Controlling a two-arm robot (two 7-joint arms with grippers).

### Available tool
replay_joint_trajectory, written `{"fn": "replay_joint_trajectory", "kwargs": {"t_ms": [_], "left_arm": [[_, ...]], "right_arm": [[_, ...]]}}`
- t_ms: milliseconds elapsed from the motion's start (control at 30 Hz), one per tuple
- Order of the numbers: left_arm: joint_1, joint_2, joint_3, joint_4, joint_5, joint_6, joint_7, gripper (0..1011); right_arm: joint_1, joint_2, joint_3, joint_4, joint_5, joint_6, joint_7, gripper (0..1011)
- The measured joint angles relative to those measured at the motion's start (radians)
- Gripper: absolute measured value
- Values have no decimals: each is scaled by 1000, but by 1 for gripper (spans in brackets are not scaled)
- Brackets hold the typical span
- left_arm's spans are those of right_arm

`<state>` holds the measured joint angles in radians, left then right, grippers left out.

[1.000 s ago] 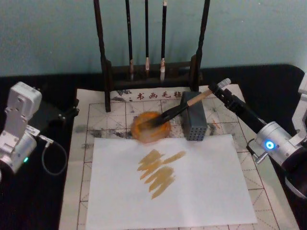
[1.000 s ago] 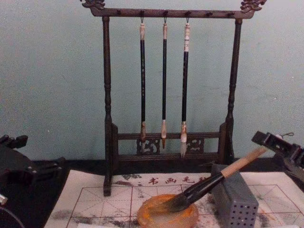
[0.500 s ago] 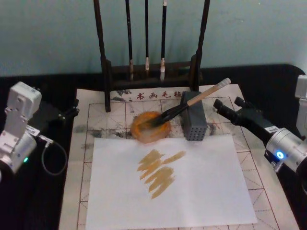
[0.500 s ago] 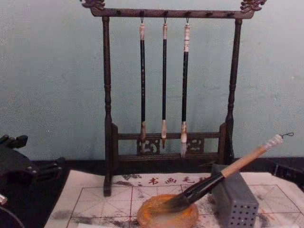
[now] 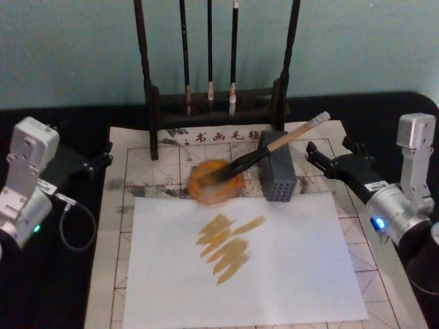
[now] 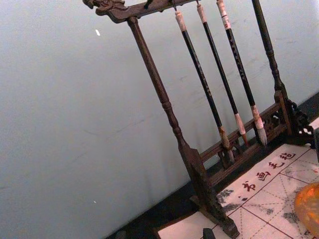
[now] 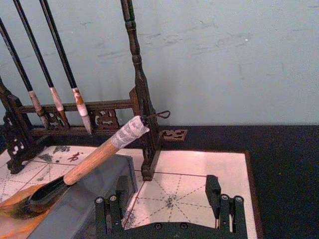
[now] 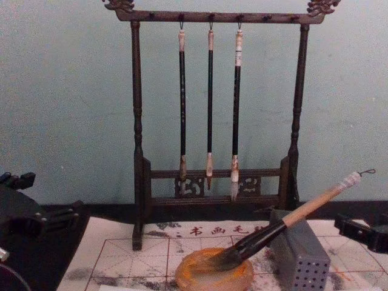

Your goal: Pick up the brush from the inkstone, write on the paper, then place the brush back to its original position.

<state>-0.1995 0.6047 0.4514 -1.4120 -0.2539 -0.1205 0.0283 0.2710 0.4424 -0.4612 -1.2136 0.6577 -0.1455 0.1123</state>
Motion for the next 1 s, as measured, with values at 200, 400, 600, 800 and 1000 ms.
{"fn": "replay_joint_trajectory", "kwargs": {"t_ms": [200, 400, 600, 800, 1000], "left_arm": [[0, 0, 0, 0, 0, 0, 0, 1001], [0, 0, 0, 0, 0, 0, 0, 1001], [0, 0, 0, 0, 0, 0, 0, 1001], [0, 0, 0, 0, 0, 0, 0, 1001], [0, 0, 0, 0, 0, 0, 0, 1001]], "right_arm": [[2, -24, 11, 19, -16, -15, -8, 1003], [2, -27, 15, 21, -16, -17, -8, 1002], [2, -25, 14, 20, -16, -17, -9, 1002], [2, -24, 13, 19, -17, -17, -10, 1002], [2, -24, 12, 19, -17, -17, -10, 1002]]}}
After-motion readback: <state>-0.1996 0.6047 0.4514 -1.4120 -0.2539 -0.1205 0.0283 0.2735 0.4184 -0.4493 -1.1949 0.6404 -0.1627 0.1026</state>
